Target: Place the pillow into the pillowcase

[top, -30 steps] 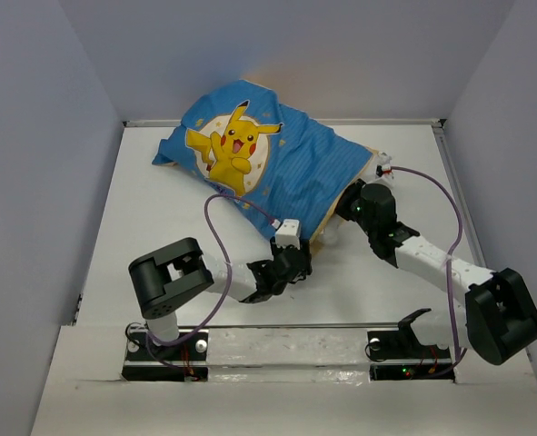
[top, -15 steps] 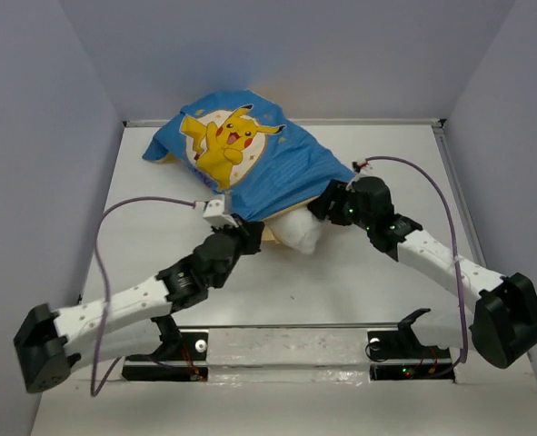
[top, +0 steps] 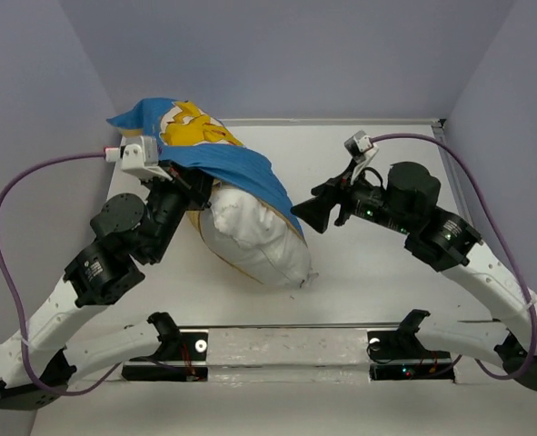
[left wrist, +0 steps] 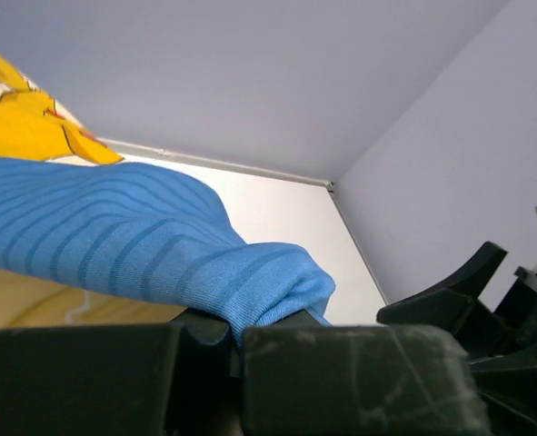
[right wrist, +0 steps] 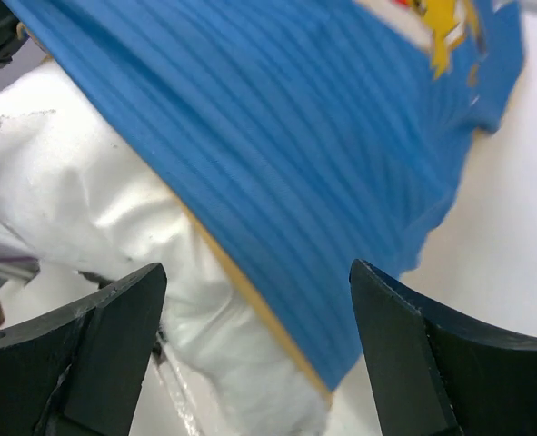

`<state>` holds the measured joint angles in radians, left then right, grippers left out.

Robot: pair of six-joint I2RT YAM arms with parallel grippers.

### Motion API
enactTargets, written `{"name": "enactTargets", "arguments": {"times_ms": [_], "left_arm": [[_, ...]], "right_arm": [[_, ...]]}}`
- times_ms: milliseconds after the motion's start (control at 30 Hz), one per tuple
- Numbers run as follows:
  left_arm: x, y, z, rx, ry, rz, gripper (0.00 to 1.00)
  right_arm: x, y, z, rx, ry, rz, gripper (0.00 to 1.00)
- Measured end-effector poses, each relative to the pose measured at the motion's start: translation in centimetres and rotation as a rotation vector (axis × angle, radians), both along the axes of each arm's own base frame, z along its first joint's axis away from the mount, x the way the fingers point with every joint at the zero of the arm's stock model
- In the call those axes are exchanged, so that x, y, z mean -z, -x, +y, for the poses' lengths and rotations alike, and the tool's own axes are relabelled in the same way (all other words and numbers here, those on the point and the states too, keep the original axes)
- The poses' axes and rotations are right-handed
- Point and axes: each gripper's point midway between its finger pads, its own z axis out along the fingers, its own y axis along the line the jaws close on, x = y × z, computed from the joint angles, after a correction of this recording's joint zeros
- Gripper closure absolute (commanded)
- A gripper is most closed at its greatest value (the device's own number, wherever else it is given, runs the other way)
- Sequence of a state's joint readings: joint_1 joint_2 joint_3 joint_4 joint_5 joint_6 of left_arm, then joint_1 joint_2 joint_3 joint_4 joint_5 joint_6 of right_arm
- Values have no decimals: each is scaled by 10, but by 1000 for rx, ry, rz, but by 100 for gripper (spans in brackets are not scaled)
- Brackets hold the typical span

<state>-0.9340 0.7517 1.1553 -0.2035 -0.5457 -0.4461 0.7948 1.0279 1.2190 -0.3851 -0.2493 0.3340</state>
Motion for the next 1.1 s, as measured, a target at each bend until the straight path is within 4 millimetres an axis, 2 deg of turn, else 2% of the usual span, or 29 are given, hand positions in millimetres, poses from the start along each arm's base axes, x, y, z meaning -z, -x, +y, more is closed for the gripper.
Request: {"name": "enactTargets", "arguments": {"times_ms": [67, 100, 200, 233, 300, 333, 467, 567, 667, 833, 900, 933, 1067, 1100], "left_arm": [[-24, -4, -6, 10, -39, -26, 100], [-42, -7, -11, 13, -45, -49, 100], [-77, -17, -23, 19, -79, -95, 100], [-82, -20, -29, 23, -91, -102, 100], [-82, -27, -39, 30, -132, -101, 100], [-78, -29, -43, 35, -161, -92, 100], [-69, -34, -47, 34, -226, -78, 100], [-70, -36, -42, 13, -259, -84, 100], [-72, -39, -33, -30, -298, -92, 100], [-82, -48, -29, -89, -343, -110, 100], [-80, -51, -31, -91, -357, -111, 100], [-79, -52, -32, -91, -363, -109, 100], [-75, -53, -34, -91, -384, -104, 100], [-74, -53, -32, -96, -391, -101, 100]], "right_arm": [[-24, -7, -5, 41, -26, -58, 14], [-28, -9, -6, 53, -29, -68, 14], [-25, -20, -3, 82, -6, -71, 13], [-20, -23, 0, 80, 5, -61, 13], [-8, -29, 5, 81, 28, -42, 16], [-3, -31, 5, 91, 40, -36, 24], [-1, -39, -4, 157, 53, -50, 36], [-3, -42, -12, 202, 39, -71, 32], [-2, -32, -18, 190, 21, -78, 26], [1, -16, -18, 145, 5, -73, 28], [10, -16, -17, 147, 19, -64, 36], [16, -18, -18, 162, 33, -60, 48], [33, -32, -25, 258, 65, -51, 69], [33, -36, -28, 280, 65, -58, 69]]}}
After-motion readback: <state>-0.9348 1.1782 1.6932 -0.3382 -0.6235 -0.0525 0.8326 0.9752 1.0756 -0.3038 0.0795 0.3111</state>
